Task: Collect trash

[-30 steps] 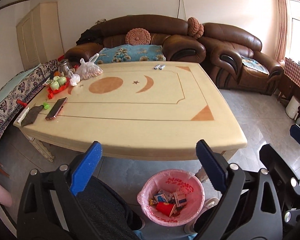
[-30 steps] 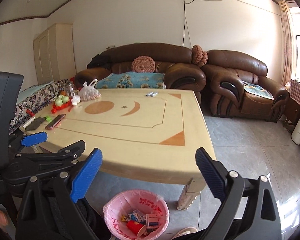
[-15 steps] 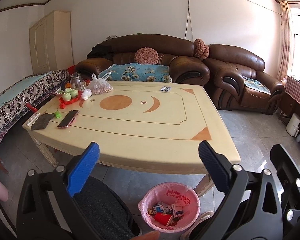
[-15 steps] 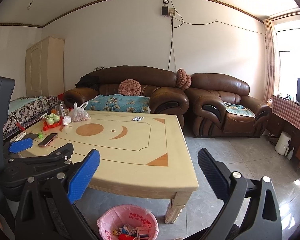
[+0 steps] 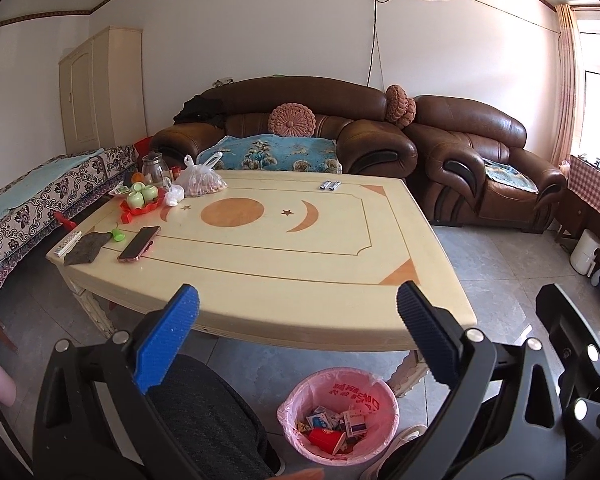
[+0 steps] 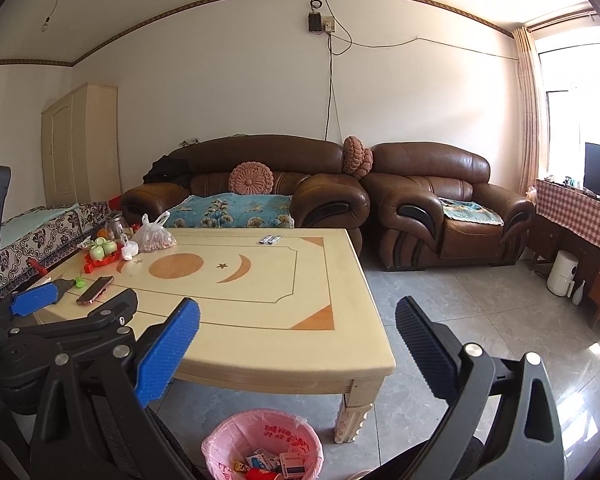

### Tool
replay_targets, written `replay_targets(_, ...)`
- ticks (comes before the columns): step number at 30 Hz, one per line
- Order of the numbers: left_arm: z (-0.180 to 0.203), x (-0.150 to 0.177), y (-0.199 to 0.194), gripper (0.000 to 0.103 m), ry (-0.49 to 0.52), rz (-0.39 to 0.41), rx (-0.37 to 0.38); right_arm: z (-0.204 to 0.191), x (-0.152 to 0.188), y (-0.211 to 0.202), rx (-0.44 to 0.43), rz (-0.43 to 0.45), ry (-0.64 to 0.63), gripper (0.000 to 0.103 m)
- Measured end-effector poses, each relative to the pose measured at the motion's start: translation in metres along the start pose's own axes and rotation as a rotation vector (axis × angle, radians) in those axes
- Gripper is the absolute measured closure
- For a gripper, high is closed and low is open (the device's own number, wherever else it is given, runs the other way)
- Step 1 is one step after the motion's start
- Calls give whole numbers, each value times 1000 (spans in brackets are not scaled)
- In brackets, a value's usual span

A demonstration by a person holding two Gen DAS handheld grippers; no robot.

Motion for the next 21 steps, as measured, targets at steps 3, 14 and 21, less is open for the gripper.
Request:
replay_targets(3, -1, -1, 0, 6, -5, 3, -9, -1, -1, -1, 1, -2, 0, 7)
replay_targets(14, -5, -1, 3, 6, -18, -3, -7, -8, -2, -2, 2, 0, -10, 7)
replay_targets(21, -8, 0, 2, 6, -19, -1, -11, -10, -3, -3, -1, 2, -10, 7)
Point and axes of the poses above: each gripper's, at about its wrist camera, not at the fingertips, and y roughly the way its jaws point, z to its right, x to its underside, the point moved 10 cm from there along y, roughly the way its jaws point, and after that the axes turned 15 degrees about z, right-handed, at the moved point
